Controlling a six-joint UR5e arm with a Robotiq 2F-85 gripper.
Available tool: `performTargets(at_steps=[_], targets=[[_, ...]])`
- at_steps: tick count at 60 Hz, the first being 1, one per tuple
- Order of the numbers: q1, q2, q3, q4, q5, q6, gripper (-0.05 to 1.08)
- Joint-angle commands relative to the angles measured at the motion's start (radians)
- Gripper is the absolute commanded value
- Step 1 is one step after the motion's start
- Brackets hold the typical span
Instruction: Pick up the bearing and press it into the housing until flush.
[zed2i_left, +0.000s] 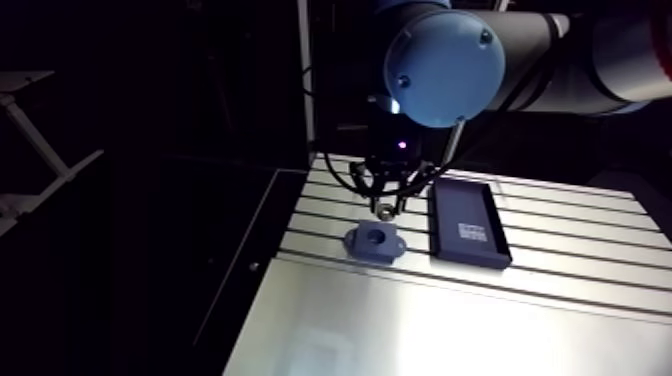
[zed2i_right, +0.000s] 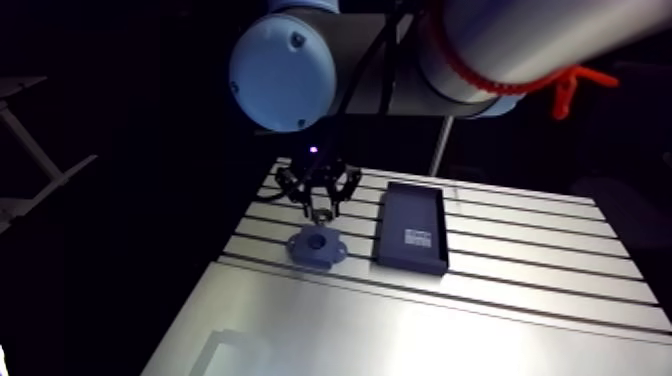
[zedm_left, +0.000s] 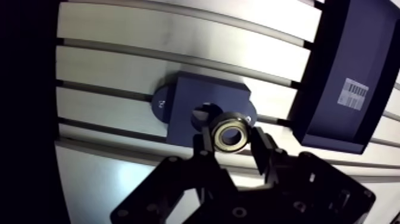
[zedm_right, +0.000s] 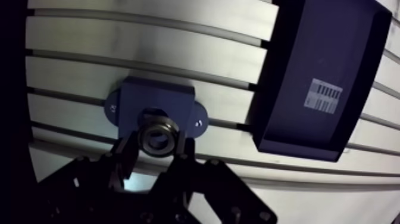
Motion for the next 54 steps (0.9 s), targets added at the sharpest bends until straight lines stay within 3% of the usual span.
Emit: performTargets(at_steps=[1,54], targets=[[0.008,0.016,0.004,-0.016,0.000,0.000,0.58],[0.031,0.050,0.021,-0.021,0.000,0.002,0.58]])
